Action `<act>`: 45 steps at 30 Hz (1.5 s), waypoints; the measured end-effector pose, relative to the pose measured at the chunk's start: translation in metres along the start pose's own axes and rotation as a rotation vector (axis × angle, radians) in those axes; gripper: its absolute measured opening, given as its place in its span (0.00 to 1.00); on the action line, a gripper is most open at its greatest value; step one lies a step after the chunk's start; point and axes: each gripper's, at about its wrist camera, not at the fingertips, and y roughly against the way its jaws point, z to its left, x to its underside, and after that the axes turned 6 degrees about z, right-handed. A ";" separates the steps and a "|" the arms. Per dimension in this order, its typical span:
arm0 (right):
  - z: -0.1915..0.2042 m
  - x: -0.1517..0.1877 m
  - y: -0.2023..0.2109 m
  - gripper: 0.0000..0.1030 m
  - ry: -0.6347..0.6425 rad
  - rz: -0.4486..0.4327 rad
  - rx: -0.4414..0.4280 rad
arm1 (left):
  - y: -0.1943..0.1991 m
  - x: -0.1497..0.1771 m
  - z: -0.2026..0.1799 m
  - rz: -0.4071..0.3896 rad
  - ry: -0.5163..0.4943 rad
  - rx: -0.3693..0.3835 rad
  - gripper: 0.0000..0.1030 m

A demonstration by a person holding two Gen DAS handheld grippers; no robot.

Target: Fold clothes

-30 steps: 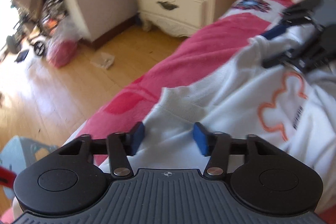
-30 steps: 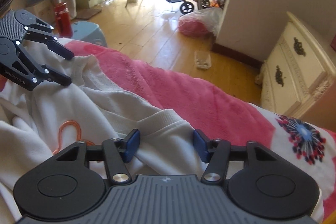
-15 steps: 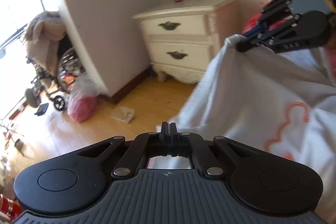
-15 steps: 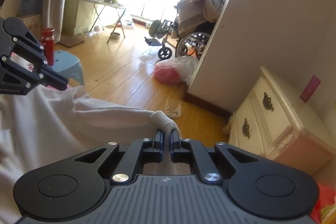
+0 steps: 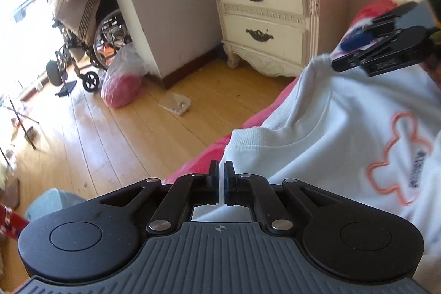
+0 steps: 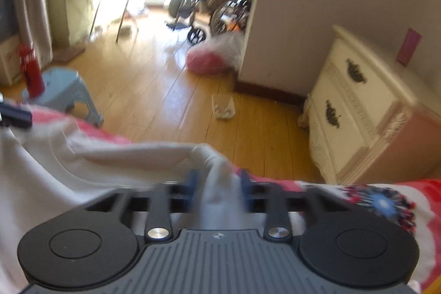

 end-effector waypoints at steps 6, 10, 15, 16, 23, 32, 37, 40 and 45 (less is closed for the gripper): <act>-0.023 0.011 0.106 0.53 -0.111 -0.087 -0.059 | 0.049 0.011 0.006 0.007 0.066 0.105 0.23; -0.013 0.035 0.171 0.61 -0.138 -0.099 -0.146 | 0.082 0.030 -0.006 0.021 0.042 0.170 0.33; 0.034 0.090 0.212 0.62 -0.118 -0.003 -0.267 | 0.102 0.065 -0.040 0.095 -0.021 0.236 0.33; 0.045 0.103 0.214 0.62 -0.110 0.029 -0.283 | 0.105 0.073 -0.047 0.112 -0.033 0.249 0.33; 0.116 0.179 0.203 0.61 0.057 0.126 -0.201 | 0.100 0.116 -0.094 0.208 -0.050 0.336 0.33; 0.072 0.186 0.214 0.13 -0.124 0.100 -0.095 | 0.090 0.111 -0.138 0.148 -0.215 0.340 0.33; 0.023 0.192 0.238 0.13 -0.250 0.083 0.022 | 0.080 0.112 -0.128 0.174 -0.182 0.359 0.33; 0.009 0.208 0.222 0.14 -0.283 0.147 0.083 | 0.072 0.112 -0.118 0.201 -0.109 0.370 0.33; 0.014 0.229 0.197 0.38 -0.268 0.250 0.138 | 0.063 0.110 -0.094 0.220 0.037 0.378 0.33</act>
